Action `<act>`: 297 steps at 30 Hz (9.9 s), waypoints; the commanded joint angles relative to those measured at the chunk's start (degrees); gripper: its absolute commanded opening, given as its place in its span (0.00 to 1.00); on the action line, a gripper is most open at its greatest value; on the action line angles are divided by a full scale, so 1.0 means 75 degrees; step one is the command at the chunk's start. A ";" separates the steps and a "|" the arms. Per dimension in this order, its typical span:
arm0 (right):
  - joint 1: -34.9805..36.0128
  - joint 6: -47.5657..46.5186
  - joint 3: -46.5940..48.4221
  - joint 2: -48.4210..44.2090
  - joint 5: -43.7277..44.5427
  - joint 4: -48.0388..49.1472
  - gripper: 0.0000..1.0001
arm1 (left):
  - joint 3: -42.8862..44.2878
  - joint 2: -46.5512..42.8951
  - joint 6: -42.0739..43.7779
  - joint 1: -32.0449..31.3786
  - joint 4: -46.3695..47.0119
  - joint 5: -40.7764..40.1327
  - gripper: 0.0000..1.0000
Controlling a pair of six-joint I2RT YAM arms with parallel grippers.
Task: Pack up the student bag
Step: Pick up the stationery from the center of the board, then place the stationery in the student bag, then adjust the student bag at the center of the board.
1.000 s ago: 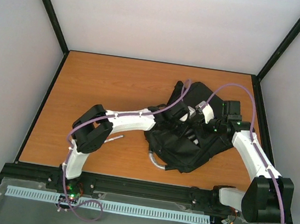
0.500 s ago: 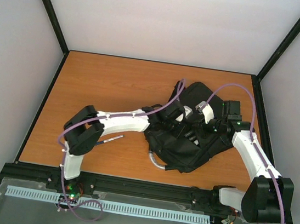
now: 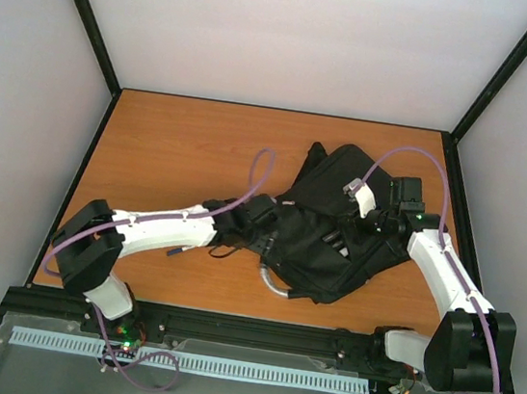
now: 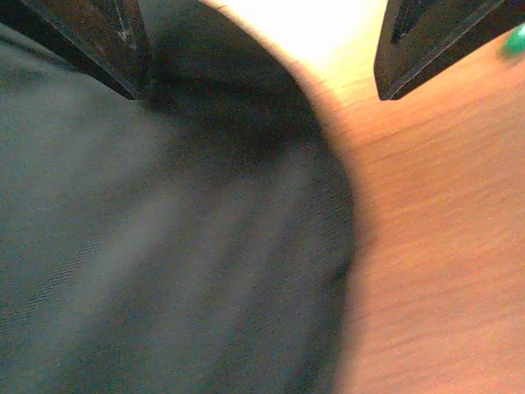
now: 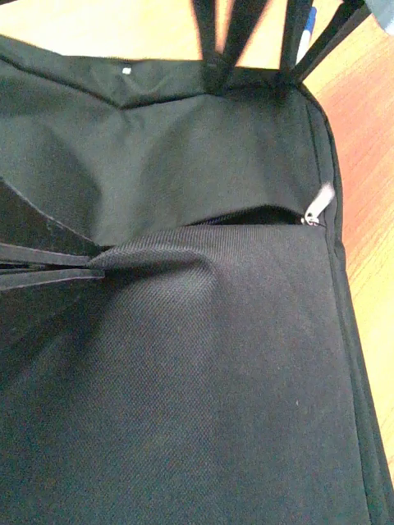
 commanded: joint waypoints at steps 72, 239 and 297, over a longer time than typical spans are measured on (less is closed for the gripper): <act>-0.0070 -0.0009 0.0177 0.0284 0.0296 -0.0049 0.03 | -0.1168 0.0748 -0.4393 0.4035 -0.1420 0.2300 0.08; -0.0258 0.0108 0.0552 -0.0936 -0.0247 -0.0423 0.03 | 0.2555 0.2096 0.0845 -0.0988 0.4166 0.0915 0.54; 0.2127 -0.0016 -0.0397 -0.0271 0.6852 0.0819 0.78 | 0.0006 -0.1153 -0.0847 0.0243 0.1774 0.2321 0.01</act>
